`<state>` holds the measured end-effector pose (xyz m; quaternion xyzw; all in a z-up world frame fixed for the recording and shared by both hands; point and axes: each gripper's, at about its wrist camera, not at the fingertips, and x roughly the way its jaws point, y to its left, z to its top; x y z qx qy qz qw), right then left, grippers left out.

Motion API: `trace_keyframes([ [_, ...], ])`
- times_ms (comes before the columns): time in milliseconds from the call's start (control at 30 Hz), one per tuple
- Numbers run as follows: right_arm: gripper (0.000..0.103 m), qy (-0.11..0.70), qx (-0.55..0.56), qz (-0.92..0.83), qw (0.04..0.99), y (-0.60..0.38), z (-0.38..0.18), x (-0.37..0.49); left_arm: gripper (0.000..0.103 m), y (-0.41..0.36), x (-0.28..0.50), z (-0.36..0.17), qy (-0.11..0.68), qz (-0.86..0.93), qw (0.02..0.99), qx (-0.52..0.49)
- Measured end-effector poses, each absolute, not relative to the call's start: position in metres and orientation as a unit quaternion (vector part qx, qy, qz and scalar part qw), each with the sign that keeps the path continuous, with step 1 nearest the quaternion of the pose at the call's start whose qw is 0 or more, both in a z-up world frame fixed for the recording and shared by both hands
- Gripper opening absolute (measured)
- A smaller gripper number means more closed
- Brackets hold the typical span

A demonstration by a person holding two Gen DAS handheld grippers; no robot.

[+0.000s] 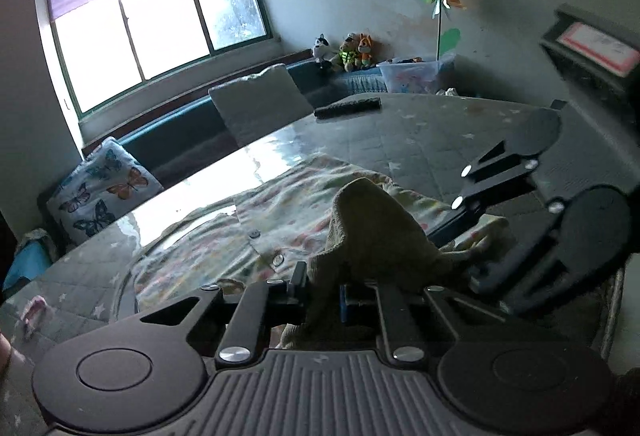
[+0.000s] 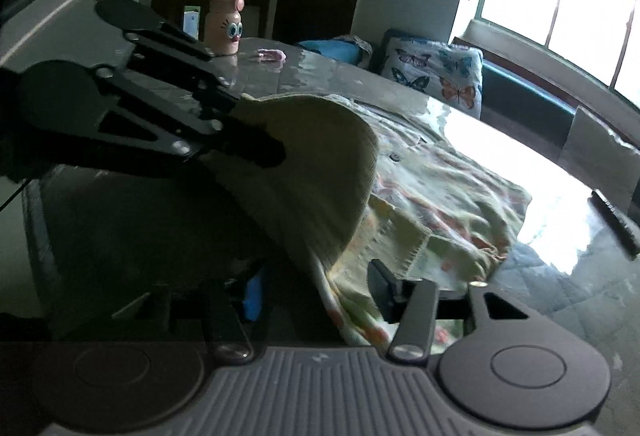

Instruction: Fold clothes

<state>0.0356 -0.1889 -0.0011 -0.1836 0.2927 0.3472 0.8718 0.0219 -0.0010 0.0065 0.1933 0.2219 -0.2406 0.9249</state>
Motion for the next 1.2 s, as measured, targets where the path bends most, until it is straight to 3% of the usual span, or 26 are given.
trace_keyframes([
  [33, 0.024, 0.298, -0.175, 0.348, 0.872, -0.189, 0.000, 0.039, 0.020, 0.000, 0.020, 0.006, 0.223, -0.238, 0.925, 0.194],
  [100, 0.020, 0.307, -0.159, 0.348, 0.871, -0.189, 0.001, 0.046, 0.022, 0.004, 0.016, 0.004, 0.224, -0.235, 0.926, 0.195],
  [233, 0.013, 0.326, -0.126, 0.349, 0.869, -0.188, 0.004, 0.059, 0.048, 0.011, 0.002, 0.000, 0.219, -0.217, 0.928, 0.210],
  [367, 0.012, 0.333, -0.100, 0.346, 0.871, -0.190, 0.010, 0.069, 0.055, 0.019, -0.011, -0.010, 0.223, -0.198, 0.926, 0.232],
  [633, 0.011, 0.322, -0.090, 0.340, 0.879, -0.191, 0.016, 0.071, 0.055, 0.029, -0.008, -0.035, 0.220, -0.144, 0.918, 0.296],
  [700, 0.011, 0.319, -0.089, 0.337, 0.882, -0.191, 0.016, 0.069, 0.049, 0.030, -0.006, -0.040, 0.222, -0.140, 0.917, 0.301],
  [767, 0.009, 0.315, -0.089, 0.333, 0.884, -0.191, 0.016, 0.067, 0.026, 0.033, -0.003, -0.043, 0.228, -0.137, 0.916, 0.299],
  [867, 0.008, 0.308, -0.087, 0.332, 0.887, -0.194, 0.018, 0.060, 0.013, 0.037, -0.007, -0.036, 0.233, -0.146, 0.921, 0.276],
  [1200, 0.007, 0.290, -0.087, 0.356, 0.884, -0.217, 0.050, 0.011, 0.009, 0.038, -0.065, 0.014, 0.227, -0.173, 0.928, 0.240],
])
